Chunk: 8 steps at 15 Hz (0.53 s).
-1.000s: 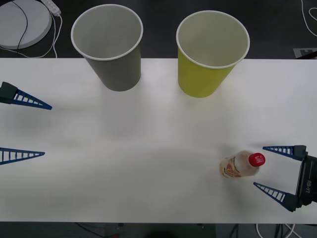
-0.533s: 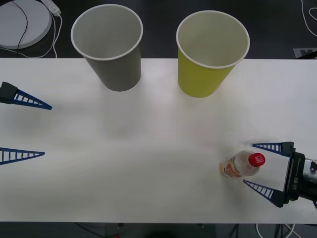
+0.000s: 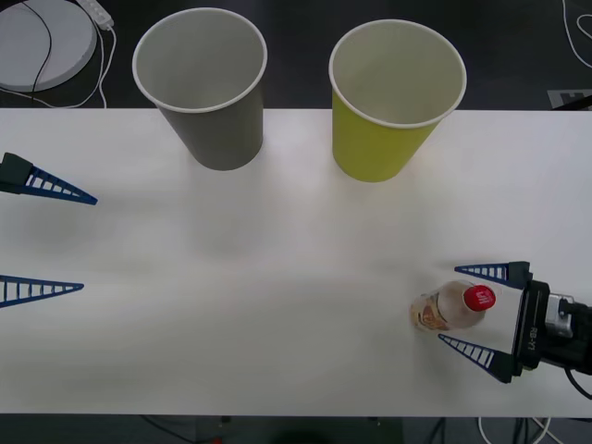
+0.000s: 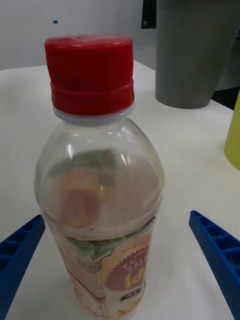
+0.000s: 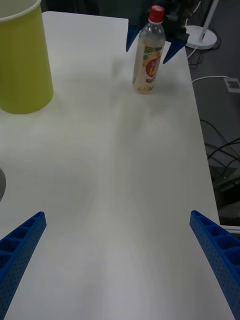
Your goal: Put the can into the green bin and the plastic bottle into the gray bin
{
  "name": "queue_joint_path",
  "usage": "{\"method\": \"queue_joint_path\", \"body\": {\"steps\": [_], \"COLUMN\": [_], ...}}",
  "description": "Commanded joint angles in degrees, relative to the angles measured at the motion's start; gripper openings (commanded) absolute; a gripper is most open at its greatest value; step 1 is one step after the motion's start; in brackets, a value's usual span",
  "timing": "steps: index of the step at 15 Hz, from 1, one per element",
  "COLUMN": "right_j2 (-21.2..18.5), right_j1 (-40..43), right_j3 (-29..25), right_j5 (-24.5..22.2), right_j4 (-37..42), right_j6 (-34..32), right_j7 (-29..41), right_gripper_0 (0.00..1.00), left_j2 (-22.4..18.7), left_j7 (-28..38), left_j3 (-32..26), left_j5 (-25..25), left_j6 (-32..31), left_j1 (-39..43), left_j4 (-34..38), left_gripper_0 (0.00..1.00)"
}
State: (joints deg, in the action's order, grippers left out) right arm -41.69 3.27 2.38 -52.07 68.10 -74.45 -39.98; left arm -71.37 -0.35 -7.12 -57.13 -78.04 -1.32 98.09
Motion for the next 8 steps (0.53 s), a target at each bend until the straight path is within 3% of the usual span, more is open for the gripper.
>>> {"method": "queue_joint_path", "body": {"steps": [1, 8], "right_j2": [0.0, 0.3], "right_j1": [-0.8, -2.0], "right_j3": [0.6, 1.7], "right_j5": [0.1, 0.5], "right_j4": [0.0, 0.1], "right_j6": [-0.7, -2.5], "right_j7": [0.6, 2.1], "right_gripper_0": [1.0, 1.0], "left_j2": [0.0, 0.0], "left_j7": [0.0, 0.0], "left_j3": [0.0, 0.0], "left_j5": [0.0, 0.0], "left_j6": [0.0, 0.0], "left_j1": [0.0, 0.0], "left_j4": [0.0, 0.0], "left_gripper_0": [1.0, 1.0]}}
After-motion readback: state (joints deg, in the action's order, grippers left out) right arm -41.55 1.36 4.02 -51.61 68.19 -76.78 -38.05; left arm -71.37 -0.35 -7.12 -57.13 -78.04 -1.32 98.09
